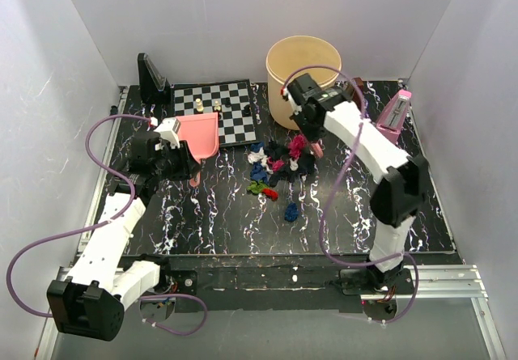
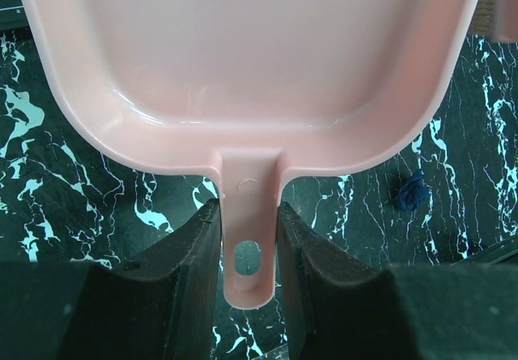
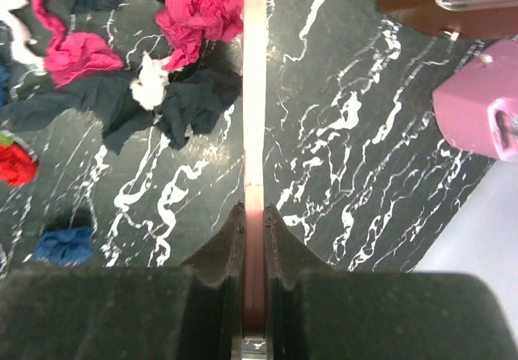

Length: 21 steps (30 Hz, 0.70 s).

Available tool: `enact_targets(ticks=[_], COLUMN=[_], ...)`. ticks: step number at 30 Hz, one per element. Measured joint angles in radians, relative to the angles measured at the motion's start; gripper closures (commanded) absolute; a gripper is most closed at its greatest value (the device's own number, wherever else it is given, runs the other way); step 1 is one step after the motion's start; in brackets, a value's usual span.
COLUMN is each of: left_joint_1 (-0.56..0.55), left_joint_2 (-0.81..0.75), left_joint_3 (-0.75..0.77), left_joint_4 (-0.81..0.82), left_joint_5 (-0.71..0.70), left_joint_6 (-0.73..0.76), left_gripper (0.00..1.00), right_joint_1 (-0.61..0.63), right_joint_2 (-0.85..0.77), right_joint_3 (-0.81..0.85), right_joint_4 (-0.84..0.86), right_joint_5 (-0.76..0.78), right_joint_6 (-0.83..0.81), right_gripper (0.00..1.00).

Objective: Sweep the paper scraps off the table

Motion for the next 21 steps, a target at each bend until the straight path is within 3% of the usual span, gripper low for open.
enact_targets(ticks=[6,12,21], left_joint_1=[0.000,0.000,0.000], left_joint_2=[0.000,0.012,0.090], left_joint_3=[0.000,0.000,0.001], left_joint_4=[-0.001,-0.002,-0.029], left_joint_5=[0.011,0.023,0.035], left_joint_6=[0.000,0.000,0.003], left_gripper=[0.89,0.90,0.90], right_joint_1=[-0.013,-0.005,0.231], right_joint_2=[-0.208,-0.312,-0.414], right_joint_3=[-0.006,-0.087,-0.225], right_joint_4=[-0.069,-0.117,-0.159], right_joint_5=[-0.018,-0.055,-0.356], right_joint_6=[0.051,0.106,0.089], right_gripper=[0.99,0.99,0.99])
